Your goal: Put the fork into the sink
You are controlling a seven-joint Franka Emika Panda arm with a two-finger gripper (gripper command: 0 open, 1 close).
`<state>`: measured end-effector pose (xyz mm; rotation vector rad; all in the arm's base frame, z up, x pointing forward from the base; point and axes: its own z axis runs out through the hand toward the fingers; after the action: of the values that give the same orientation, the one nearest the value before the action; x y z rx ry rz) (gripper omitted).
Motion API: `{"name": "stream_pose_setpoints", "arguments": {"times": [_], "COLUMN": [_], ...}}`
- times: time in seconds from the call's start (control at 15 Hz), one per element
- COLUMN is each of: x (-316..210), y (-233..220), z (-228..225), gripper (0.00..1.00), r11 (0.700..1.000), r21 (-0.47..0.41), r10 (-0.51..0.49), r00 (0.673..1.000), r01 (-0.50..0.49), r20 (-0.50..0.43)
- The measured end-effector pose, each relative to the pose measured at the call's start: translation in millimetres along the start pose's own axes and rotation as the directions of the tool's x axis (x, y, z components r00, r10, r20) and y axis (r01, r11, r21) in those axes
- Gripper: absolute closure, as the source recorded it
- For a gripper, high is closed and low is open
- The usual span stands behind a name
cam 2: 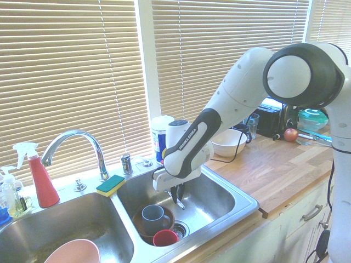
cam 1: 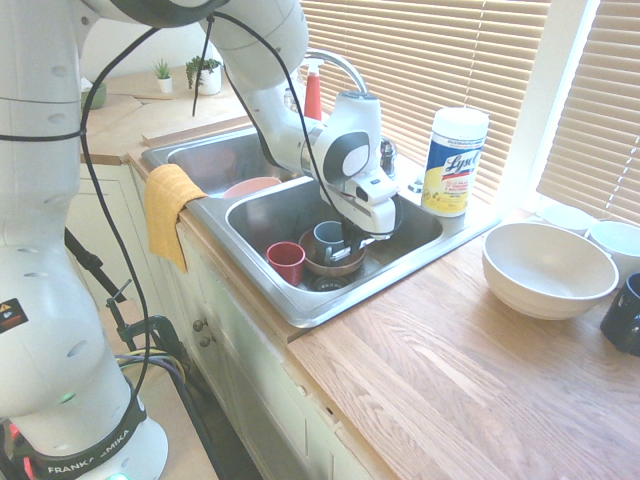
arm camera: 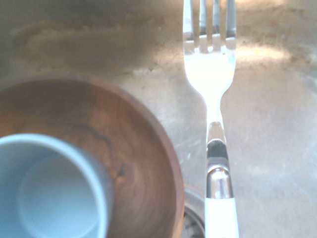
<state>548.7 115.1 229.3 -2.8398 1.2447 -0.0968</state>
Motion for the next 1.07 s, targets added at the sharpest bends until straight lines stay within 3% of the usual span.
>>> {"name": "stream_pose_setpoints", "arguments": {"times": [0.27,0.33,1.07], "x": [-4,-4,3], "y": [-5,-5,-20], "z": [29,34,43], "gripper": [1.00,0.00,0.00], "r11": [0.999,0.999,0.999], "r21": [-0.035,-0.042,-0.046], "r10": [-0.006,-0.007,0.029], "r00": [1.000,1.000,0.999], "r01": [0.007,0.007,-0.028], "r20": [0.014,0.017,0.039]}}
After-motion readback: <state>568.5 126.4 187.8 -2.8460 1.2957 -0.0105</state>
